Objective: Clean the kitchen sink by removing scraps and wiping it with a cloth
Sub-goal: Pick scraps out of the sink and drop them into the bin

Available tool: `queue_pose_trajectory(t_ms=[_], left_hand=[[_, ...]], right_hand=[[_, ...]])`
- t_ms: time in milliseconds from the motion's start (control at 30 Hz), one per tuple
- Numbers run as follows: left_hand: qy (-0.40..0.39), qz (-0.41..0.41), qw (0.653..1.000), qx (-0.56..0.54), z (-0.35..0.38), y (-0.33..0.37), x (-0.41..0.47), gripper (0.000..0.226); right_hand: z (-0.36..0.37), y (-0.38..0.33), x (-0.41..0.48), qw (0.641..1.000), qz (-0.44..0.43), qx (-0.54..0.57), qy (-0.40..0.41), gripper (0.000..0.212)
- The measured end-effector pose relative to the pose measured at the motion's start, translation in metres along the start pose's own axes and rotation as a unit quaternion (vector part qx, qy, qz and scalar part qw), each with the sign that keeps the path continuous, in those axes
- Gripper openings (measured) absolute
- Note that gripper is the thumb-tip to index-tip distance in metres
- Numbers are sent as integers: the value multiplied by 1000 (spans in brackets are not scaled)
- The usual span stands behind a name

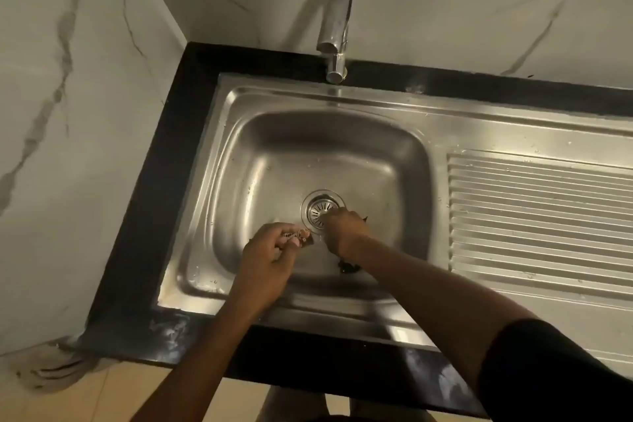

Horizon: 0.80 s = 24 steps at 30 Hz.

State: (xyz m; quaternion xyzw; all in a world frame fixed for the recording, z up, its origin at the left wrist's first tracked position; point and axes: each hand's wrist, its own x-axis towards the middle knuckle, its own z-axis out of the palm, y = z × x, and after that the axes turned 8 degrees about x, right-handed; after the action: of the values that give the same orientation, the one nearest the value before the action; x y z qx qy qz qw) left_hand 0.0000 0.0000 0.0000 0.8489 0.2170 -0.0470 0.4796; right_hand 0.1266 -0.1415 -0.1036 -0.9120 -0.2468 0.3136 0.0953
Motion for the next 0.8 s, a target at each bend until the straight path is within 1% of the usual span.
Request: queue_pose_trajectory(t_ms=[100,200,333,400,467,500,533,667,733,800], left_hand=[[-10,-21,1000,15,-7,-10,10,23],[-21,-16,999,22,-15,-15,16,21],[-28,-7,999,41,-24,-19,23,20],[-29,-6,999,42,-26,-19,24,20],[-30,-6,999,36,-28,-17,24,20],[-31,-5,999,33,-28,-17,25,20],[-31,-3,999,34,-28,-15,25,20],[-33,-12,999,20,-25,-9,30,19],[-42,-8,999,13,-23,-2,34,19],[-53,3,999,3,-18,7,38,18]], right_hand=[[2,3,2,997,1,-72,-12,36],[8,7,1,993,-29,-115,-7,35],[12,7,2,989,-75,-121,39,30],[10,7,3,987,-95,-119,44,35],[7,8,1,986,-115,-108,54,45],[5,8,-1,986,-122,-92,71,49],[3,8,-5,984,-128,-72,97,48],[-15,4,-23,975,-113,-23,189,20],[-33,5,-33,966,-110,10,234,16],[-57,10,-44,957,-102,27,270,18]])
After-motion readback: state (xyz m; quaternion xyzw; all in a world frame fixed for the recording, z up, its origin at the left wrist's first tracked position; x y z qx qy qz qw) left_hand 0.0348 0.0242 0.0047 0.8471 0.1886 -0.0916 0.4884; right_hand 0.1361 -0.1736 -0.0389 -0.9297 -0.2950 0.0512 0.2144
